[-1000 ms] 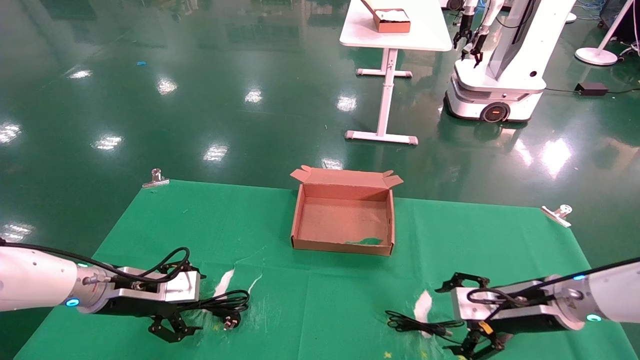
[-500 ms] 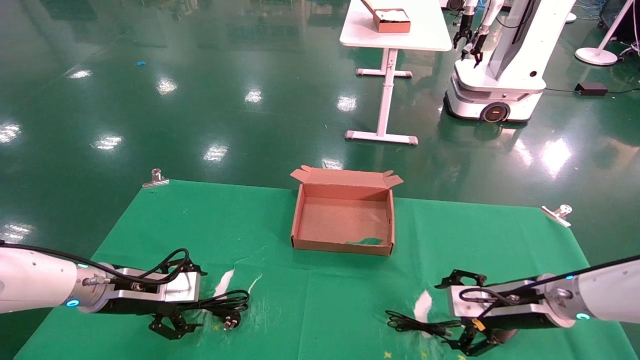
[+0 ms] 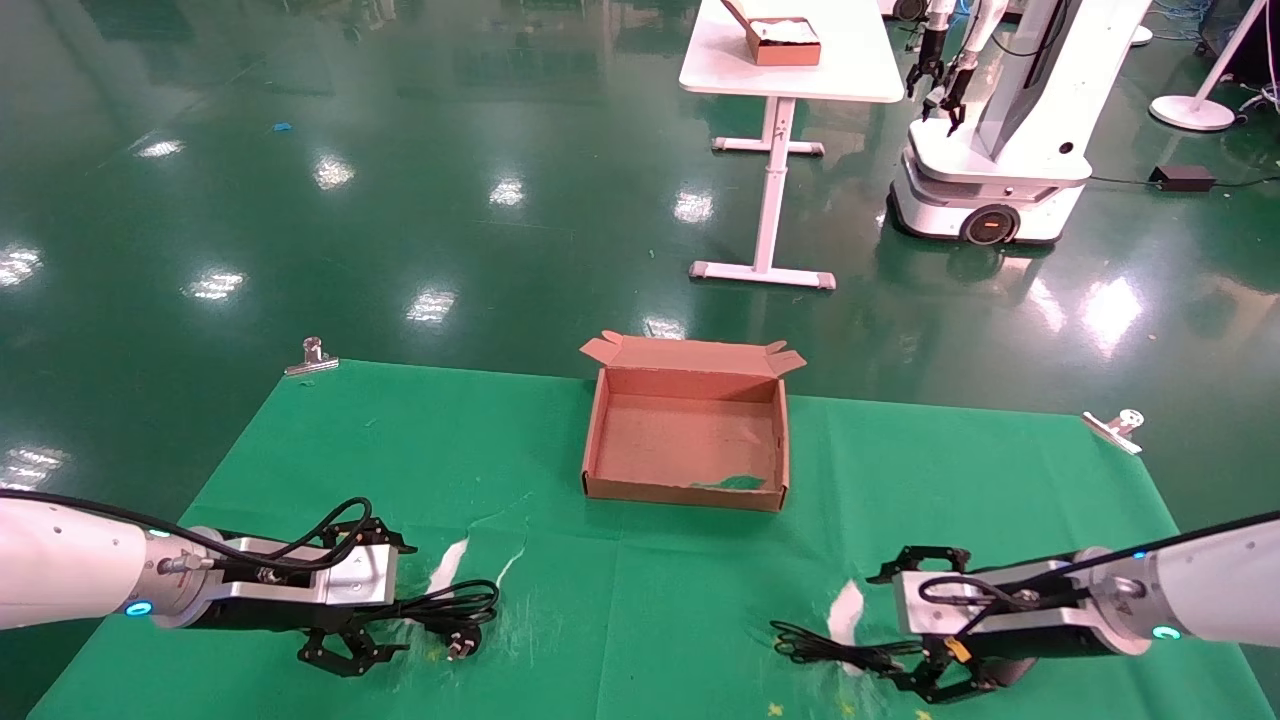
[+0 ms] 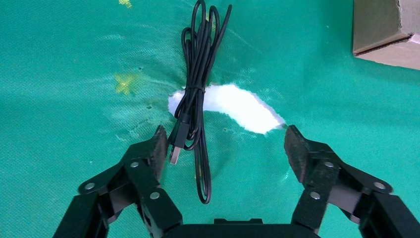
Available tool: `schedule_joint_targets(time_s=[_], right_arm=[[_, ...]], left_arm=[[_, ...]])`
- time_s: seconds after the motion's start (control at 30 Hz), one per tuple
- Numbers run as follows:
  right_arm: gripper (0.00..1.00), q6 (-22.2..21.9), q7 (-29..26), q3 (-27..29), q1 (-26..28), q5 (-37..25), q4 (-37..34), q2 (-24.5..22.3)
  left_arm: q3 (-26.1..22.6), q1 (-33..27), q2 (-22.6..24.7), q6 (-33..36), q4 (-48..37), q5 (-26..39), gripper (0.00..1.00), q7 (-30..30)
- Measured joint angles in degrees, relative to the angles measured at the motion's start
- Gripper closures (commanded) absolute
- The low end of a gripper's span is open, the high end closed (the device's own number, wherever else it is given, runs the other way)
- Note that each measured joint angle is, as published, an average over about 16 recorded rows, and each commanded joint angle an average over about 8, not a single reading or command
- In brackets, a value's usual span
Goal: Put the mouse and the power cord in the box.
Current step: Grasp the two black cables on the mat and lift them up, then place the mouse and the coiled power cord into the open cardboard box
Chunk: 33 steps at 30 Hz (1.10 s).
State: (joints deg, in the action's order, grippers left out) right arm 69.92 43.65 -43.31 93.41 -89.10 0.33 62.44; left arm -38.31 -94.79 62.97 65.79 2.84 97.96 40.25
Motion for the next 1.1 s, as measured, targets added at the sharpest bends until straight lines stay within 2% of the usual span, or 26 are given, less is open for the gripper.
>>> schedule_joint_targets(time_s=[1.1], right_arm=[[1.0,0.2,0.2,0.0,0.1,0.1,0.5,-0.2]], left_arm=[[0.0,-0.1,0.0,0.3,0.4,0.1,1.0,-0.4]])
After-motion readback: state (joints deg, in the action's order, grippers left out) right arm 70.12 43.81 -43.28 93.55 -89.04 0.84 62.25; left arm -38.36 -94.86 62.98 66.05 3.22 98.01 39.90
